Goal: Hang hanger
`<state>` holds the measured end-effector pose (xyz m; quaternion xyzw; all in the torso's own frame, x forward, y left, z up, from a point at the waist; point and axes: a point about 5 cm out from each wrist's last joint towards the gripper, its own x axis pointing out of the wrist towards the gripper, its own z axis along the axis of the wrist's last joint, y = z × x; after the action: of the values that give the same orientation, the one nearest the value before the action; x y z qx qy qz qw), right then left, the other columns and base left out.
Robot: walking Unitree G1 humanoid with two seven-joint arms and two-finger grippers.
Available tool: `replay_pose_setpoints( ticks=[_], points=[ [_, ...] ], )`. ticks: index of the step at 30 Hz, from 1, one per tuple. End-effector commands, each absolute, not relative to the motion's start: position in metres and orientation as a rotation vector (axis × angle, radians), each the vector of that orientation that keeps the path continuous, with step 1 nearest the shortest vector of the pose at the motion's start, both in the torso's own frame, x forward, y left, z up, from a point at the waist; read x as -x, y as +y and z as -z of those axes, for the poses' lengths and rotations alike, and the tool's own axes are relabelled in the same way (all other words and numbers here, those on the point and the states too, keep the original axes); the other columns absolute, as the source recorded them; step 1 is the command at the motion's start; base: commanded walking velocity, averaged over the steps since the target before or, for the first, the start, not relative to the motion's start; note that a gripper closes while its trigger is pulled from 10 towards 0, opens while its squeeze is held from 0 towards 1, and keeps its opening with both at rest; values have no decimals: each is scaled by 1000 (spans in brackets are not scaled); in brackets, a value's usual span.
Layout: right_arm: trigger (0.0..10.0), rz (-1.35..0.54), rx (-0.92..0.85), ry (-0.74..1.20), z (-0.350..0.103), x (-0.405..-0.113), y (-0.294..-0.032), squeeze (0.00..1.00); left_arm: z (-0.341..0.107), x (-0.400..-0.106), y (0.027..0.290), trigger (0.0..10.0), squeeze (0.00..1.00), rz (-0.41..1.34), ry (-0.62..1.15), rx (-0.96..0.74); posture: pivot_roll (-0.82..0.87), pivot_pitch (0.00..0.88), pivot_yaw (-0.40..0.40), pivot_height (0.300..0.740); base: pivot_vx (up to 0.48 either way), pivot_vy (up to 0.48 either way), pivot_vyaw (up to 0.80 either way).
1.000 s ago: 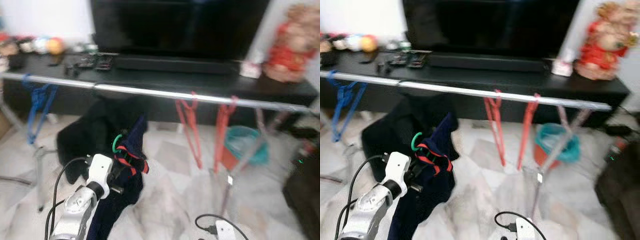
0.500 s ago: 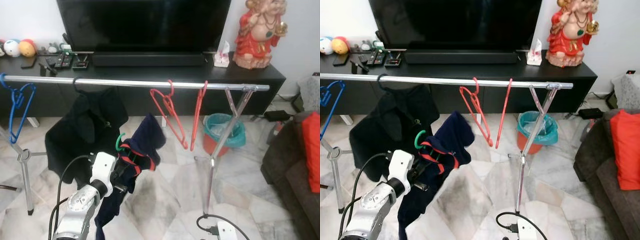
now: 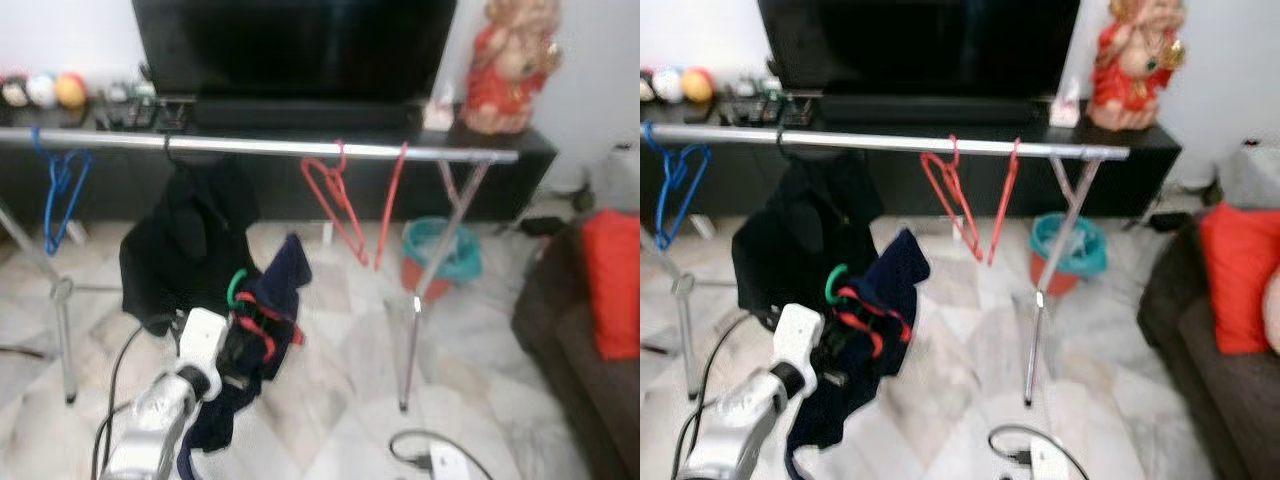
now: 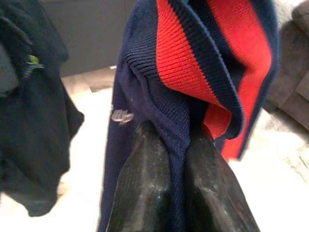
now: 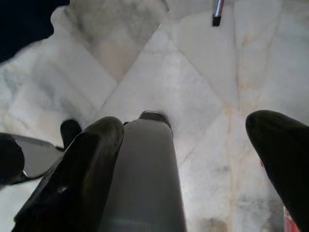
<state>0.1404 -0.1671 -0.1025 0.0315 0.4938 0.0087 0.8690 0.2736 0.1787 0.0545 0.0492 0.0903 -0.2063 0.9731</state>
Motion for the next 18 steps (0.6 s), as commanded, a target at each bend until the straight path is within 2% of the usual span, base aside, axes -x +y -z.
replay_pose_setpoints(
  ticks=[1, 12, 18],
  points=[
    [10000, -2, -57, 1021, 101, -144, -174, 0, -63, -278, 174, 10000, 0, 428, 136, -91, -137, 0, -35, 740, -255, 0, 0],
    [10000, -3, -58, 1021, 101, -144, -174, 0, -63, -278, 174, 10000, 0, 423, 137, -89, -134, 0, -35, 740, -260, 0, 0],
    [10000, -3, -60, 1020, 100, -145, -174, 0, -49, -280, 184, 10000, 0, 340, 221, -69, -131, 0, -32, 740, 0, 0, 0]
  ],
)
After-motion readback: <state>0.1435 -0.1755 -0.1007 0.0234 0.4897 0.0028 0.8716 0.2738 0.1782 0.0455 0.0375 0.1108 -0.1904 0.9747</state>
